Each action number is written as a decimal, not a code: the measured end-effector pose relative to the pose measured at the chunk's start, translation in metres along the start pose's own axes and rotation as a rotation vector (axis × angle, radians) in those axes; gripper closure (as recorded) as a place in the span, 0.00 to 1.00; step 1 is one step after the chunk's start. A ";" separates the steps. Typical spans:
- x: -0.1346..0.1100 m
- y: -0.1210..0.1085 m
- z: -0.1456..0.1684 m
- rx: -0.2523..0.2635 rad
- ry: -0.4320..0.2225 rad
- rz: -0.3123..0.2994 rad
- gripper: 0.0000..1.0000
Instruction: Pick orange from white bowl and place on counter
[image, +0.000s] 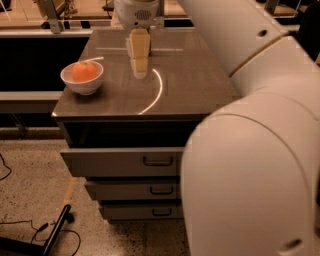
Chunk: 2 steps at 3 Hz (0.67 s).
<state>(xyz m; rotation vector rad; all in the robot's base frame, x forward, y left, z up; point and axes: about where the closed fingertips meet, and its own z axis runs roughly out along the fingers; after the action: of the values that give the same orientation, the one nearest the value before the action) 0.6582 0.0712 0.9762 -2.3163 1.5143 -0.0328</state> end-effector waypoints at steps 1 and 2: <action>-0.022 -0.046 0.021 0.048 -0.031 -0.043 0.00; -0.023 -0.047 0.022 0.052 -0.032 -0.043 0.00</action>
Offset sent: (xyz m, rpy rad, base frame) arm 0.0234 0.0313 -0.0047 0.0083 -0.0109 0.0414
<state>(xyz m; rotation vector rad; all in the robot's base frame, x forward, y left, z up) 0.6950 0.1144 0.9751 -2.2977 1.4316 -0.0455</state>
